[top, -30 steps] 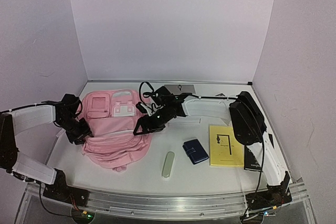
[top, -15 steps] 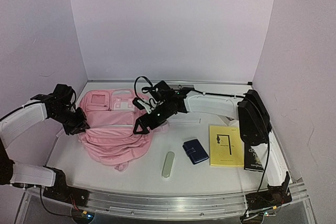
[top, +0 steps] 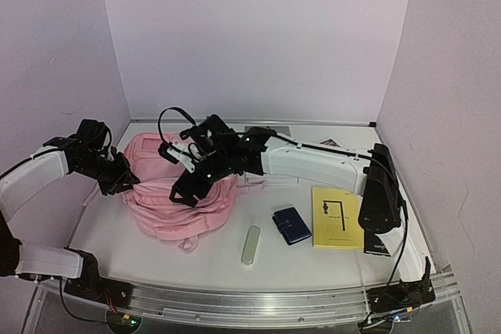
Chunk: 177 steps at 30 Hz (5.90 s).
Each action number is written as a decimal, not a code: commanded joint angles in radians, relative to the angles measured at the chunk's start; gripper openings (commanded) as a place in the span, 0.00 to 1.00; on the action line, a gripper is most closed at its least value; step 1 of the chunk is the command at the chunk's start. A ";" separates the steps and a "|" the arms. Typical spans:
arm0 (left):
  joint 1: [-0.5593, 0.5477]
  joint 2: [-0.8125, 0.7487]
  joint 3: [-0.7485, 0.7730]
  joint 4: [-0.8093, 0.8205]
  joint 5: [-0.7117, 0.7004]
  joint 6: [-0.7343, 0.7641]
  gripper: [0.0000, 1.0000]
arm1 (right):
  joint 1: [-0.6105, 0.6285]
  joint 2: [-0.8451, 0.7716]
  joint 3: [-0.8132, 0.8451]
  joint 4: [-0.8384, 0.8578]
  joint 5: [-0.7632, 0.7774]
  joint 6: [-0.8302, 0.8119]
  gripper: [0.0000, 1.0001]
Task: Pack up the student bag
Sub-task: Unzip the student bag at the center of the board.
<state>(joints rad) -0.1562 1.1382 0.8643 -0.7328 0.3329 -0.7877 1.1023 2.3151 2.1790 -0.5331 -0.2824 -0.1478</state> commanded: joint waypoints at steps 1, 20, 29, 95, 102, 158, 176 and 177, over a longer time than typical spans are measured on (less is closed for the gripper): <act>0.001 -0.062 0.036 0.195 0.135 -0.035 0.00 | 0.026 0.049 0.094 0.001 0.060 -0.040 0.87; 0.000 -0.083 0.103 0.094 -0.032 -0.096 0.00 | 0.059 -0.038 -0.094 -0.016 0.022 -0.044 0.85; 0.013 -0.055 0.112 0.018 -0.041 -0.072 0.00 | -0.089 -0.104 -0.165 -0.024 -0.071 0.046 0.83; 0.081 0.024 0.126 0.088 0.105 0.203 0.70 | 0.001 -0.070 -0.064 -0.022 -0.045 -0.198 0.00; 0.079 -0.196 0.111 0.110 0.264 0.350 0.80 | -0.025 -0.028 -0.010 -0.021 -0.083 -0.133 0.00; -0.643 -0.014 0.038 0.141 -0.379 1.067 0.45 | -0.107 -0.011 0.048 0.002 -0.467 0.231 0.00; -0.678 0.009 0.005 0.123 -0.420 1.089 0.45 | -0.107 -0.022 0.058 0.006 -0.501 0.246 0.00; -0.679 0.011 0.005 0.124 -0.424 1.089 0.43 | -0.107 -0.024 0.055 0.005 -0.505 0.247 0.00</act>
<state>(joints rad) -0.8266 1.1339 0.8731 -0.6264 -0.0476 0.2893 0.9890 2.3917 2.1891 -0.5916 -0.7036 0.0769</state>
